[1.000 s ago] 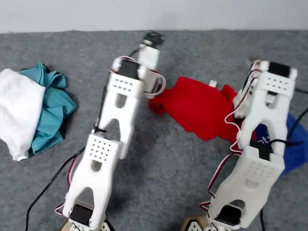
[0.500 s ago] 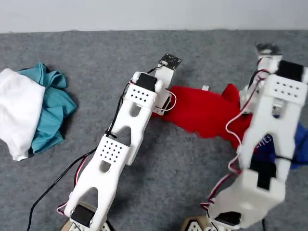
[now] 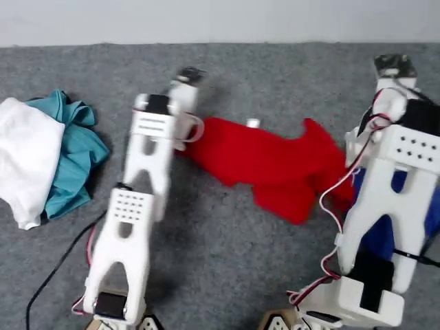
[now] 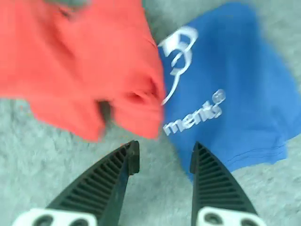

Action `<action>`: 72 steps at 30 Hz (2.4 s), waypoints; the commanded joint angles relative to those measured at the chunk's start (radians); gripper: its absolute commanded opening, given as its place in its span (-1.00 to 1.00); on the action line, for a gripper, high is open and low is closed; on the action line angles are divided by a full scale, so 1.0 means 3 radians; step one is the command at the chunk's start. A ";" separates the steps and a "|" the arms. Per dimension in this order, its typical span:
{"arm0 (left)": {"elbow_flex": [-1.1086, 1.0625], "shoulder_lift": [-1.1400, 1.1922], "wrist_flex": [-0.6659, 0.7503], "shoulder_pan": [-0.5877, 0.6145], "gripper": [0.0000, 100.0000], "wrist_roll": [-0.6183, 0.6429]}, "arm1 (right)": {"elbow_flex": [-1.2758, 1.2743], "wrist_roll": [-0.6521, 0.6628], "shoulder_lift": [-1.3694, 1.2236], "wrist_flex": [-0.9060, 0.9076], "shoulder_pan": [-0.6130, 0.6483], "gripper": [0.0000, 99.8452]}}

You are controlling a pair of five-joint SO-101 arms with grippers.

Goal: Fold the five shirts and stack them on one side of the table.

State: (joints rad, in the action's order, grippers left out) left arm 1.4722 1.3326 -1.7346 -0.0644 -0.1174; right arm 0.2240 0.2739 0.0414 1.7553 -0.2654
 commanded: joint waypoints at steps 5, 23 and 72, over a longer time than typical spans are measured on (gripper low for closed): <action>0.0417 -0.0015 -0.0061 0.0655 -0.97 0.0015 | -0.0834 0.0138 0.0125 -0.0079 0.0632 -0.62; 0.0698 -0.0440 -0.0056 0.0005 -0.97 0.0527 | -0.1120 -0.0113 0.0115 -0.1373 0.0192 -0.62; 0.0570 -0.2148 -0.0072 -0.0092 -0.97 0.1207 | -0.1468 -0.0159 0.0120 -0.1506 0.0253 -0.62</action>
State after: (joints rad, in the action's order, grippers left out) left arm 1.6226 0.8569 -1.7331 -0.1028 0.2417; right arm -0.2194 0.2371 0.0414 1.2858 -0.1964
